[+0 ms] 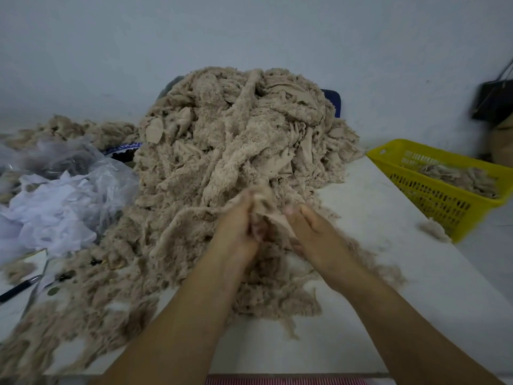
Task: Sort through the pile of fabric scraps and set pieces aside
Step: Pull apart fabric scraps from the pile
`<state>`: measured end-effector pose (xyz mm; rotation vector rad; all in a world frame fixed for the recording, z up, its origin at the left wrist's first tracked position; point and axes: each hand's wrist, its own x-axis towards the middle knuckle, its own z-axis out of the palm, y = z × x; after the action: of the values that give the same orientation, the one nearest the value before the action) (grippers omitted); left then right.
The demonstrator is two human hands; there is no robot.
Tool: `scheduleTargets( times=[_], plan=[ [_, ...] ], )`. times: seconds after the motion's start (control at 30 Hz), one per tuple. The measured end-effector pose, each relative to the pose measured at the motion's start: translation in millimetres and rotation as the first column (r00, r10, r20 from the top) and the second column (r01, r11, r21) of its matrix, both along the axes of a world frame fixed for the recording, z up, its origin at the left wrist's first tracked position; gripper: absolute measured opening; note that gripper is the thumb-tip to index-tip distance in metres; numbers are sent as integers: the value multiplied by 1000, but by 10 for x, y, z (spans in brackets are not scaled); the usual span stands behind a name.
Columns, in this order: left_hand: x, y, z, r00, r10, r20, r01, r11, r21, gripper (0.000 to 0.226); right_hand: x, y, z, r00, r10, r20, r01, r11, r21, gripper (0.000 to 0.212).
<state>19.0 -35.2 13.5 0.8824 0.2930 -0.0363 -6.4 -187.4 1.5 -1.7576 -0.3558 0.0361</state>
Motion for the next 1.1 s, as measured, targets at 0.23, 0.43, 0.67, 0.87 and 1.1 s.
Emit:
scheduleTargets(
  times=[0.23,0.43,0.67,0.87,1.1],
  plan=[
    [-47,337,242,995,85,51,-88,995,54,26,186,-288,-144,980,-189,63,199,952,-234,24],
    [-298,79,120,964,-182,193,106,931,348,25,30,-2,-45,990,-135,41,138,986,-96,44],
    [-329,-93,66,974,-224,40,203,935,291,34,-37,258,1,999,-29,21,30,997,-66,41],
    [-293,-30,103,974,-225,29,222,971,84,34,-39,293,-73,939,63,-337,76,919,386,24],
    [-206,60,168,974,-178,137,204,957,-207,32,-54,174,-150,969,71,-237,-69,997,17,29]
  ],
)
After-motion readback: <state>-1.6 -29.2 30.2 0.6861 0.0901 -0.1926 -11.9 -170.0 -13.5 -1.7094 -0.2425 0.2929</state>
